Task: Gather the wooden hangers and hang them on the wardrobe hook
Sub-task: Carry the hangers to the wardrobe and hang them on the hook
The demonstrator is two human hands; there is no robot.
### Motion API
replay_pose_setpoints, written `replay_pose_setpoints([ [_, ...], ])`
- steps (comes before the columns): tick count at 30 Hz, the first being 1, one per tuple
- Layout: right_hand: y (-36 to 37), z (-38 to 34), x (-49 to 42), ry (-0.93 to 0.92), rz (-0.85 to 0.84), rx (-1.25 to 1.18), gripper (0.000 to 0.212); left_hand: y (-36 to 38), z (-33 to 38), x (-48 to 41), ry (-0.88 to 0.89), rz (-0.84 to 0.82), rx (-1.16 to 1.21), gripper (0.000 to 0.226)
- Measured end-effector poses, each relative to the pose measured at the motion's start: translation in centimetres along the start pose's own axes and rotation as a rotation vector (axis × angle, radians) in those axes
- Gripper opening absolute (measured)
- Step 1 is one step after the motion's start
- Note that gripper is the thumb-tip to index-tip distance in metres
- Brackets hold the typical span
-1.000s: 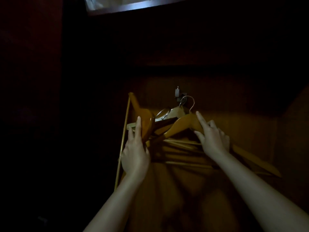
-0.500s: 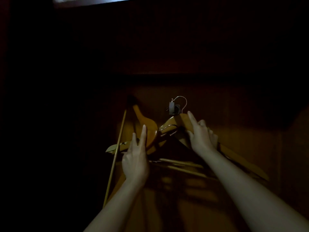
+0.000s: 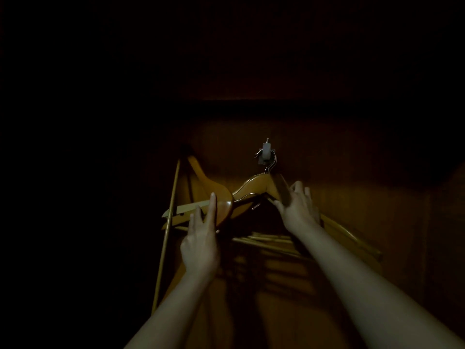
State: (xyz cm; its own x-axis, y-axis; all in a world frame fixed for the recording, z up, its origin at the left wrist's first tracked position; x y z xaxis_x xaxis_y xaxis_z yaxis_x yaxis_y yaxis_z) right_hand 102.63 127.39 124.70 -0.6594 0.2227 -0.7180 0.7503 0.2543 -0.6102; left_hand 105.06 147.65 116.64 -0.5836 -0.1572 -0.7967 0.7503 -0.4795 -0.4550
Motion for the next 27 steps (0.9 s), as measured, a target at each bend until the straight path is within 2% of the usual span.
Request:
replay_pose_setpoints([
  [3,0.3,0.5,0.3,-0.011,-0.029,0.061,0.049,-0.9,0.0,0.5,-0.017,0.009,0.013,0.096],
  [7,-0.2,0.3,2.7,-0.119,-0.017,0.113,0.076,-3.5,-0.6,2.2,-0.034,0.038,0.060,0.101],
  [10,-1.0,-0.2,5.7,-0.192,-0.017,0.095,0.067,-6.1,-0.9,4.5,-0.053,0.021,0.142,0.099],
  [15,-1.6,-1.1,11.3,-0.294,-0.144,0.062,0.060,-11.4,-1.8,9.4,-0.045,0.030,0.209,0.088],
  [18,-2.0,-2.0,14.7,-0.319,-0.203,0.021,0.058,-14.5,-2.8,12.8,-0.017,0.019,0.253,0.088],
  [22,-2.4,-3.6,19.6,-0.349,-0.283,-0.085,0.058,-17.3,-4.2,17.7,0.031,-0.083,0.299,0.088],
  [27,-4.2,-6.6,24.6,-0.541,-0.297,-0.187,0.068,-19.7,-5.2,21.6,-0.012,-0.257,0.519,0.069],
])
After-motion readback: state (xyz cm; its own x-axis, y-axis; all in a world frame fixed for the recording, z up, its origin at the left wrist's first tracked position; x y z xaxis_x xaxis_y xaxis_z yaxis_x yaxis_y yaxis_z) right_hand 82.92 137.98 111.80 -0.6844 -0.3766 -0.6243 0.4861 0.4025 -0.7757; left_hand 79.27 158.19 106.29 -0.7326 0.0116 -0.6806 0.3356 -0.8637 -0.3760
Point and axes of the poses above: each hand's wrist, its own x-axis away from the middle knuckle, its own y-axis out of the palm, z = x × y, the point moved 7 cm from there along -x, towards the middle knuckle, and after that the axes turned 3 degrees about z, right-handed, at the moved point
